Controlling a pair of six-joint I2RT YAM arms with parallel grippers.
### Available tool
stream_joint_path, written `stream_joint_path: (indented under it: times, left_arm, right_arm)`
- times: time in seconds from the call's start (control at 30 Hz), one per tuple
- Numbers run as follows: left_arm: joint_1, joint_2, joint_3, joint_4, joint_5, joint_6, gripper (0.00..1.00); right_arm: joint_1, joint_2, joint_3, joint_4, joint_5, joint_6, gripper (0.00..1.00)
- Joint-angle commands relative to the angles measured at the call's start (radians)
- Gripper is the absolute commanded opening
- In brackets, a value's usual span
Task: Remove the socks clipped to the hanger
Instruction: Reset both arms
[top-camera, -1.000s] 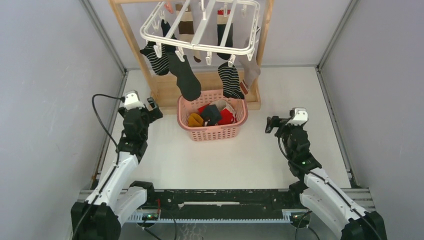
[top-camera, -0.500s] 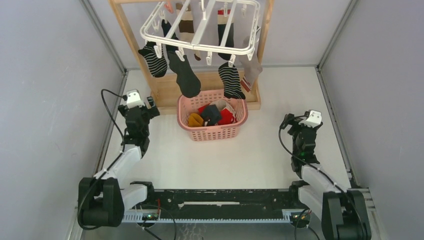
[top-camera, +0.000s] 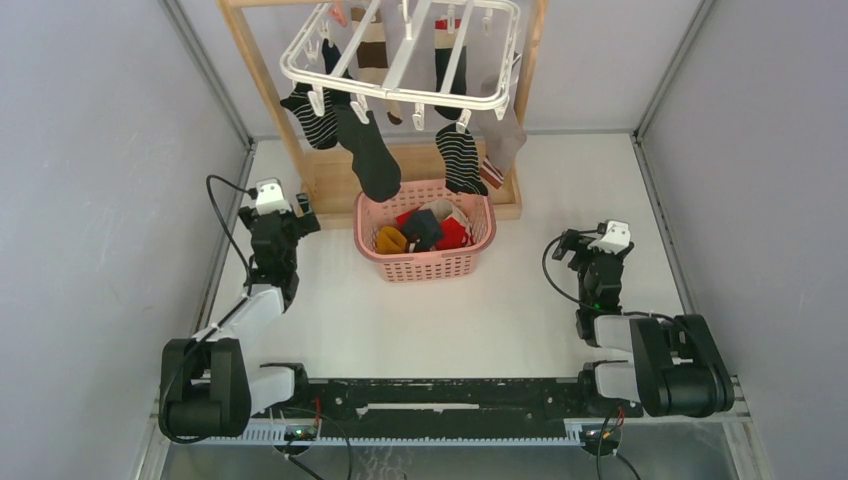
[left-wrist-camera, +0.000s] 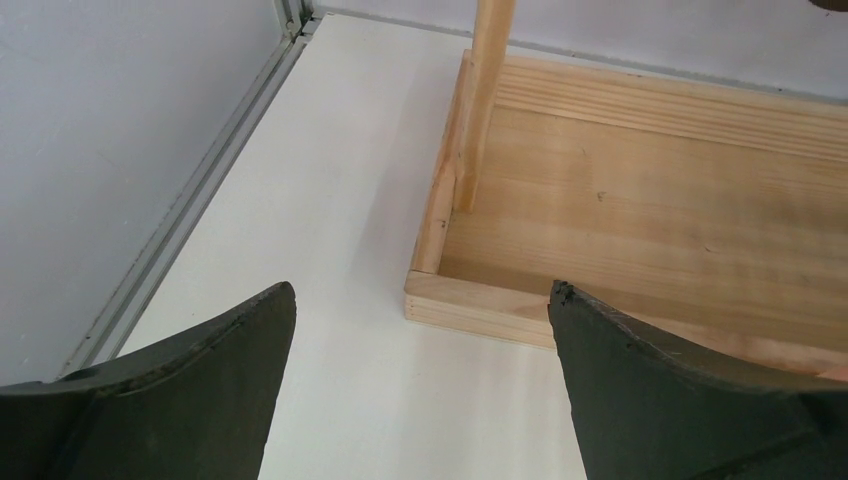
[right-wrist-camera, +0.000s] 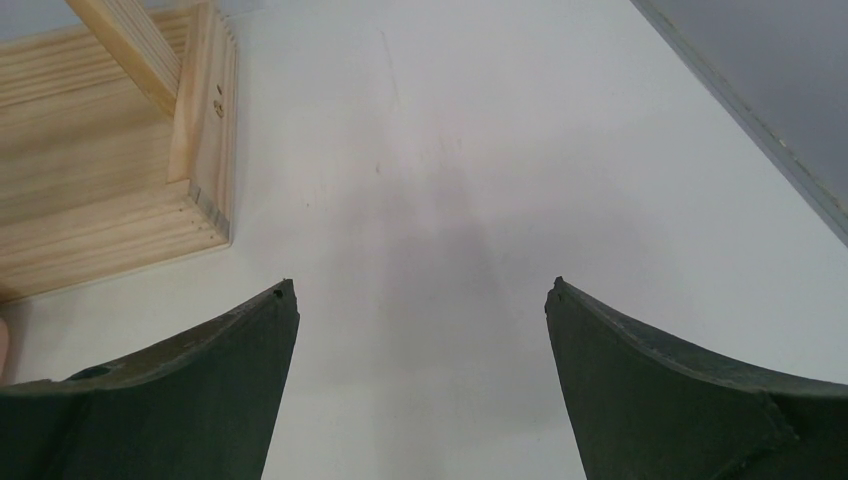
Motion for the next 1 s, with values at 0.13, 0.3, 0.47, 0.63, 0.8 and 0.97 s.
stream_joint_path:
  times: [0.13, 0.3, 0.47, 0.63, 0.8, 0.97]
  left_arm:
    - [0.007, -0.009, -0.016, 0.082, 0.04, 0.039, 1.0]
    - [0.007, -0.027, -0.029, 0.083, 0.036, 0.017, 1.0]
    - [0.007, -0.081, -0.079, 0.09, -0.007, -0.005, 1.0]
    - [0.007, -0.139, -0.142, 0.068, -0.06, 0.008, 1.0]
    - [0.007, -0.114, -0.286, 0.304, 0.02, 0.115, 1.0]
    - [0.007, -0.066, -0.255, 0.306, 0.059, 0.102, 1.0]
  right_arm:
    - [-0.004, 0.062, 0.026, 0.123, -0.031, -0.02, 1.0]
    - [-0.003, 0.078, 0.063, 0.068, -0.051, -0.032, 1.0]
    - [0.004, 0.076, 0.086, 0.026, -0.061, -0.044, 1.0]
    - [0.005, 0.076, 0.092, 0.016, -0.067, -0.044, 1.0]
    - [0.002, 0.076, 0.095, 0.01, -0.07, -0.043, 1.0]
    - [0.002, 0.076, 0.094, 0.01, -0.072, -0.043, 1.0]
